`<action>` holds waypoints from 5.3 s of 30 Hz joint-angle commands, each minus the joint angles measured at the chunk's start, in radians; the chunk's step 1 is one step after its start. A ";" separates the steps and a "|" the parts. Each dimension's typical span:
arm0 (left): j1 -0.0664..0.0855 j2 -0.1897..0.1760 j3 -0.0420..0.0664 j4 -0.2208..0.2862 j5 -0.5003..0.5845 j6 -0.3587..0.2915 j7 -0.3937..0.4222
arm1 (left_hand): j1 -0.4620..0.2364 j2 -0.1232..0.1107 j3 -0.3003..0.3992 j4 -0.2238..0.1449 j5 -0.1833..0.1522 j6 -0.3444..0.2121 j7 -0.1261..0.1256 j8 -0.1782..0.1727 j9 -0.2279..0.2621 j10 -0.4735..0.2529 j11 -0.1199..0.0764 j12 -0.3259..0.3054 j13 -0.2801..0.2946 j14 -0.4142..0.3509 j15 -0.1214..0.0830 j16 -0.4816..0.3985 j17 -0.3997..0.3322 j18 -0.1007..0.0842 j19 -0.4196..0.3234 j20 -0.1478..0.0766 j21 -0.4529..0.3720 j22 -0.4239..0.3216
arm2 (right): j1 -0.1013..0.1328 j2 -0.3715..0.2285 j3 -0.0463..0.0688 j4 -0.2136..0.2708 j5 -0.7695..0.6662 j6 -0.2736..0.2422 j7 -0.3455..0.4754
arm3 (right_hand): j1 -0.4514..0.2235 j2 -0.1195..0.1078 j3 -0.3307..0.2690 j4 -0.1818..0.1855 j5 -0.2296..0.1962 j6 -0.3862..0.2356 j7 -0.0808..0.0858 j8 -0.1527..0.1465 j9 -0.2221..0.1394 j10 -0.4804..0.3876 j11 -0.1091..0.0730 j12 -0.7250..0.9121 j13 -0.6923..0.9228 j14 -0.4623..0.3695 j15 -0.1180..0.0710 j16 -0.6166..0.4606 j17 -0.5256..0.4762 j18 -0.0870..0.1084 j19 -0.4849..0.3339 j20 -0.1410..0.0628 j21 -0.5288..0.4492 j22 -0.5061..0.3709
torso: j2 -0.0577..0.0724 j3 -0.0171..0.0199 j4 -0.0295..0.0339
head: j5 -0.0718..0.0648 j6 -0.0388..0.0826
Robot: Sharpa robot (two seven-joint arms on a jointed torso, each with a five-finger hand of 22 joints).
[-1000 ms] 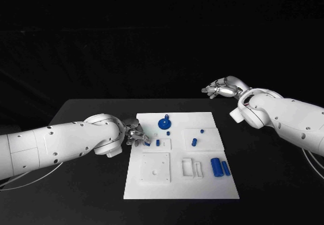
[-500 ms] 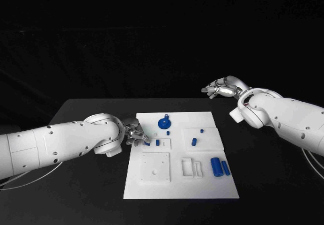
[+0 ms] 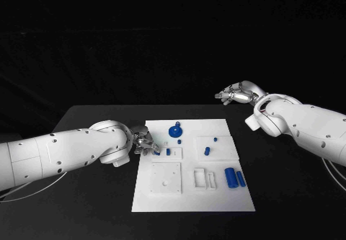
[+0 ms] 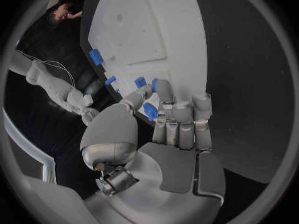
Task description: Assemble the parts on the task board
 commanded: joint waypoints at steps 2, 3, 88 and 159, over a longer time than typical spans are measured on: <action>-0.003 0.001 -0.003 -0.008 -0.008 0.020 -0.014 | 0.014 0.003 0.065 -0.070 0.006 0.027 -0.019 0.049 0.002 0.040 -0.047 0.007 0.002 0.054 -0.062 0.004 0.001 0.017 0.008 -0.117 0.006 0.002 | 0.000 0.000 0.001 0.001 0.001 0.010 0.005 | -0.001 0.002 -0.001 0.006 0.004 -0.006 0.034 0.007 -0.001 0.003 0.001 -0.002 -0.002 -0.008 -0.003 -0.006 -0.001 -0.003 -0.006 0.004 -0.005 0.001 | 0.000 0.0002 -0.0002 | 0.000 -0.001; -0.003 0.002 -0.003 -0.009 -0.008 0.022 -0.014 | 0.014 0.003 0.065 -0.070 0.007 0.027 -0.019 0.049 0.002 0.040 -0.047 0.008 0.002 0.054 -0.062 0.004 0.001 0.017 0.008 -0.117 0.006 0.002 | 0.000 -0.001 0.001 0.001 0.001 0.010 0.005 | -0.001 0.002 -0.001 0.006 0.004 -0.006 0.034 0.007 -0.001 0.003 0.001 -0.002 -0.002 -0.008 -0.003 -0.006 -0.001 -0.003 -0.006 0.004 -0.005 0.001 | 0.000 0.0003 -0.0005 | 0.000 -0.001; -0.003 0.049 -0.002 -0.026 -0.082 0.085 -0.012 | -0.023 0.002 0.058 -0.056 0.043 0.067 -0.035 0.092 0.023 0.028 -0.060 0.113 0.081 0.058 -0.073 0.048 0.029 0.025 0.019 -0.117 0.016 0.017 | -0.004 0.002 0.001 -0.002 0.001 0.013 0.005 | 0.001 0.002 -0.002 0.008 0.005 -0.007 0.034 0.008 -0.003 0.003 0.001 -0.001 -0.007 -0.008 -0.003 -0.006 -0.002 -0.001 -0.005 0.006 -0.008 0.004 | 0.000 0.0009 0.0002 | -0.006 -0.010; 0.000 0.160 0.025 -0.127 -0.291 -0.204 0.461 | 0.351 -0.157 0.051 -0.094 -0.149 -0.248 0.110 -0.002 -0.110 -0.294 0.149 -0.493 -0.216 -0.195 0.129 -0.261 -0.105 -0.015 -0.221 0.037 -0.214 -0.014 | -0.008 0.009 0.001 -0.004 0.001 0.015 0.007 | 0.002 0.003 -0.003 0.010 0.005 -0.008 0.034 0.008 -0.004 0.004 0.002 -0.001 -0.009 -0.008 -0.002 -0.006 -0.002 0.000 -0.005 0.007 -0.010 0.006 | 0.000 0.0002 0.0002 | -0.023 0.020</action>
